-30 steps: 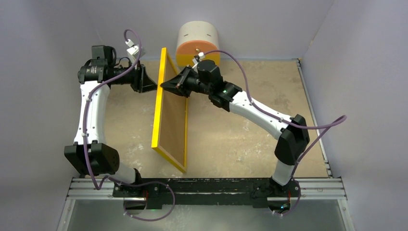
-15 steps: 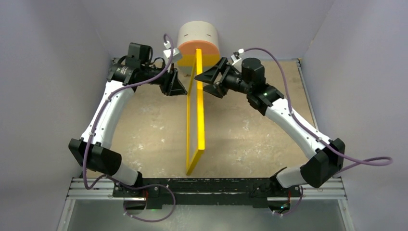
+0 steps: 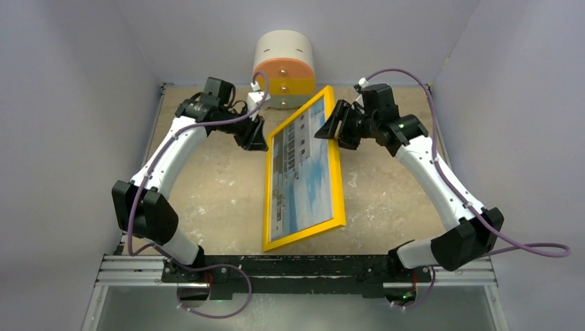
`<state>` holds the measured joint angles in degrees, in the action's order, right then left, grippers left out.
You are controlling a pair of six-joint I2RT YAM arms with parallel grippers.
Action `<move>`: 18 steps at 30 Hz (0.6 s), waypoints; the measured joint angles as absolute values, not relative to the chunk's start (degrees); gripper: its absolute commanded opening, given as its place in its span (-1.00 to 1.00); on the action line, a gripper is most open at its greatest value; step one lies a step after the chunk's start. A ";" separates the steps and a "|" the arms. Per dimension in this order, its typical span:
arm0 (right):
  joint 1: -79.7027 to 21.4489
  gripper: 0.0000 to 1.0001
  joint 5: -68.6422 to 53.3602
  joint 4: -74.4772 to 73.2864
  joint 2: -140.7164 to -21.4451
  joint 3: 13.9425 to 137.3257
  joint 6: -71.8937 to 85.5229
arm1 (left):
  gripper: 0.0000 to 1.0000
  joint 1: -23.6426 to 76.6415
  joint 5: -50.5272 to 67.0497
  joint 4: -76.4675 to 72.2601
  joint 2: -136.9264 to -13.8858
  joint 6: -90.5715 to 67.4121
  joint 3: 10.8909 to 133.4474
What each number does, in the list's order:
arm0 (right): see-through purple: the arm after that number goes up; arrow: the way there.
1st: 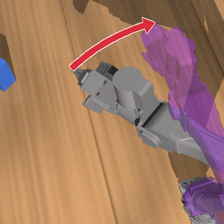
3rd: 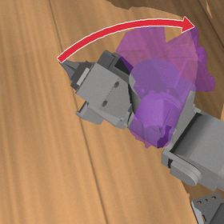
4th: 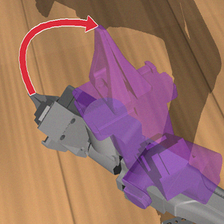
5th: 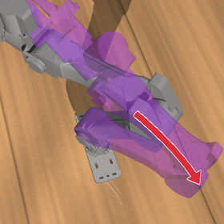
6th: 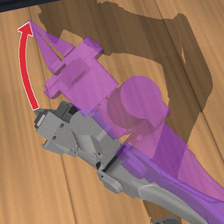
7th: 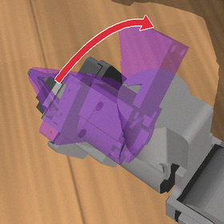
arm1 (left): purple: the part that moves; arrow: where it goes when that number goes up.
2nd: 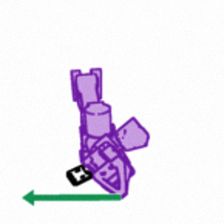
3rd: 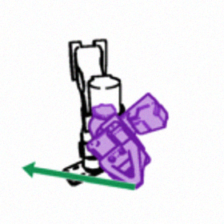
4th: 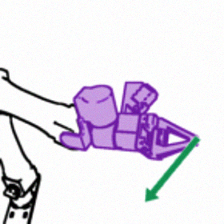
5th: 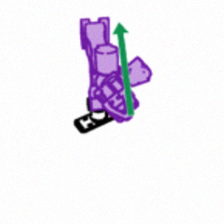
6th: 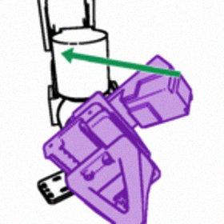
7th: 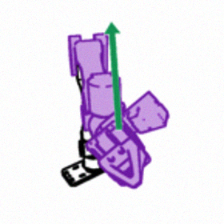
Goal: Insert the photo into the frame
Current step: Turn over the photo frame at the center of the board.
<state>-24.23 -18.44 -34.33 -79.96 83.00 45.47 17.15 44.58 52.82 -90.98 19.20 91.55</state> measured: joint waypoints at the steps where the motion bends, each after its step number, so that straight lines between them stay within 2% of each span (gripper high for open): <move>1: -24.08 0.18 -17.45 -35.77 -79.88 83.00 44.31 | -0.35 16.86 43.72 52.34 -90.98 20.16 89.03; 3: -24.03 0.14 -15.62 -38.26 -79.29 82.19 41.74 | -0.36 15.79 42.24 51.79 -91.31 21.78 84.62; 8: -23.62 -0.16 -13.34 -39.92 -75.50 76.09 38.04 | -0.35 9.43 39.48 50.46 -95.68 26.48 77.89; 18: -22.76 -0.32 -16.36 -28.34 -73.93 56.36 41.01 | -0.33 6.90 28.05 39.86 -99.33 33.91 62.89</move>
